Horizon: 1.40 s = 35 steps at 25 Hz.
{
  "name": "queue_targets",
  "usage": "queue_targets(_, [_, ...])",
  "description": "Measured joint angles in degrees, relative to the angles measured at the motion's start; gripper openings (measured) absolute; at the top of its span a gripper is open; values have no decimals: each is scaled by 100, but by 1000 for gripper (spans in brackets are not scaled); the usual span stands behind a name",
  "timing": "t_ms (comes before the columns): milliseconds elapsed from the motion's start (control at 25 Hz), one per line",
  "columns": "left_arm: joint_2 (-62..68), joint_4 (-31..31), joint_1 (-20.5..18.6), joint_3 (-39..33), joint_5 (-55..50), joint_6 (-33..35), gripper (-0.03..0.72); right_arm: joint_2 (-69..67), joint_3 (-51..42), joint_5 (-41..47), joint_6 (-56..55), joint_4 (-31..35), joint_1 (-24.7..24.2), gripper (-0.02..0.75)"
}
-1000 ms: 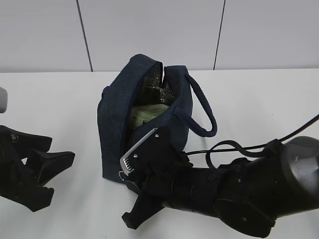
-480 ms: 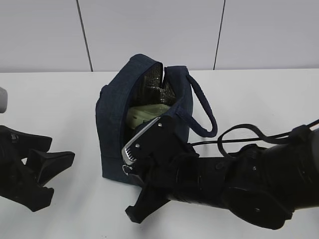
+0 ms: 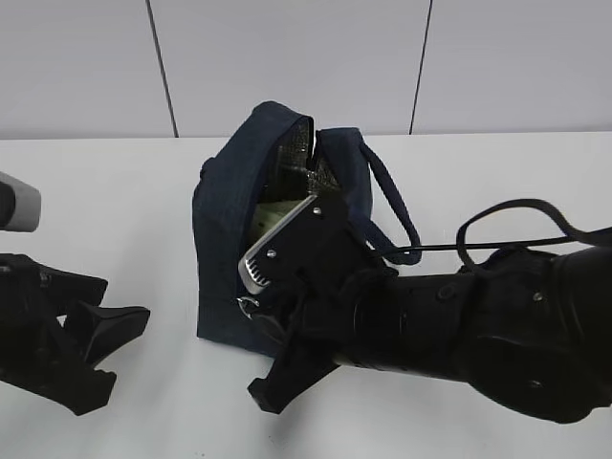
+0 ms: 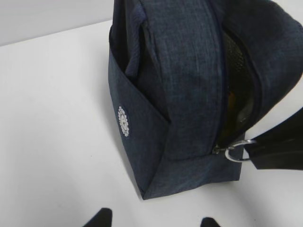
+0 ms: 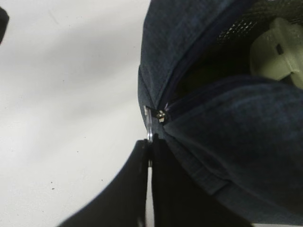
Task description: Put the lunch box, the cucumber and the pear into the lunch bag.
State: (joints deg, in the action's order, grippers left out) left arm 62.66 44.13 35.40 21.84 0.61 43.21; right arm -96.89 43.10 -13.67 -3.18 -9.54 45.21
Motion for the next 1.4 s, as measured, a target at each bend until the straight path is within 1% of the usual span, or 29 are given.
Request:
queue_targets(480, [2,0,0,0,77,0,342,120,669,838,0,-231,0,0])
queue_targets(880, [2,-6,0,0,154,0,342,386,704,1080,0,-252,0,0])
queue_targets(1040, [30,-6,0,0,154,0,324,521,704,1146,-11,-252,0,0])
queue_targets(1200, [200,-17,0,20,112,0,314,614,704,1171,-11,-252,0,0])
queue_targets(1400, [505,-134,0,216,73,0,311,649,735,1273,-23,-252,0,0])
